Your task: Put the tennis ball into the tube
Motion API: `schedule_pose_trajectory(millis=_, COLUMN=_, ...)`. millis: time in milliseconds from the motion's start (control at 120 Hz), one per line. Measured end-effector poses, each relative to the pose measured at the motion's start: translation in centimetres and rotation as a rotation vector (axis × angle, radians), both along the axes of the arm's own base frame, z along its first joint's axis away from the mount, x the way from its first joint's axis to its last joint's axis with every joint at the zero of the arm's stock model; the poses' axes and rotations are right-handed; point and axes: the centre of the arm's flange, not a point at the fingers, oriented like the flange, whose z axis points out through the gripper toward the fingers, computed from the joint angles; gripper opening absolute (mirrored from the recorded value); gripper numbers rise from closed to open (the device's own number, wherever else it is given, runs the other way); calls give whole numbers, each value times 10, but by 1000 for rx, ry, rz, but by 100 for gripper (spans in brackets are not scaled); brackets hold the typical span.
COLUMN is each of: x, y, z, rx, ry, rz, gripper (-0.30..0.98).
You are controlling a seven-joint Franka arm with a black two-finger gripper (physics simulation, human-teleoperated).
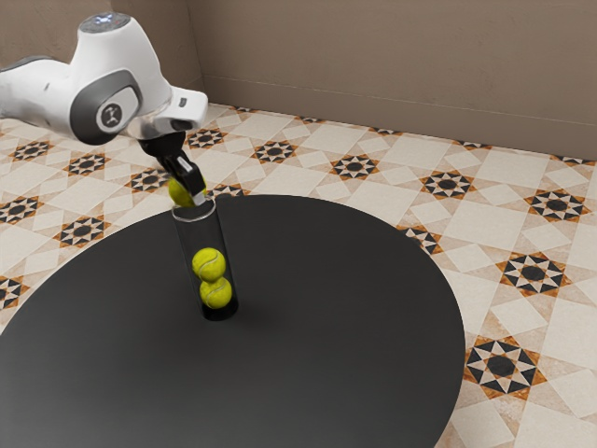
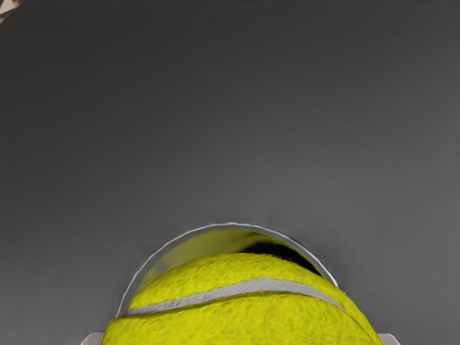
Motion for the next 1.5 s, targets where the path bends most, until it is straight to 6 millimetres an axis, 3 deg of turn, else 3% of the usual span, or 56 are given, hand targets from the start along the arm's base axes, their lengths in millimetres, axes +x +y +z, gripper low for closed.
schedule_pose_trajectory(millis=767, x=1, y=6, z=-17, rx=-59, ry=-45, rz=55, gripper=35)
schedule_pose_trajectory(millis=933, x=-1, y=4, z=-19, rx=-68, ry=-38, rz=50, gripper=52)
schedule_pose_trajectory(millis=1117, x=-1, y=3, z=-17, rx=-74, ry=-30, rz=44, gripper=62)
schedule_pose_trajectory(millis=1233, x=2, y=-3, z=15, rx=-98, ry=-30, rz=51, gripper=65)
schedule_pose_trajectory(millis=1300, x=1, y=10, z=27, rx=-105, ry=-13, rz=92, gripper=66)
schedule_pose_trajectory(millis=1358, x=-1, y=14, z=59, rx=-101, ry=-25, rz=125, gripper=67)
schedule_pose_trajectory(millis=1425, x=-1, y=2, z=102, rx=-77, ry=-43, rz=152, gripper=67)
schedule_pose_trajectory(millis=1500, x=-1, y=-28, z=137, rx=-56, ry=-41, rz=159, gripper=68)
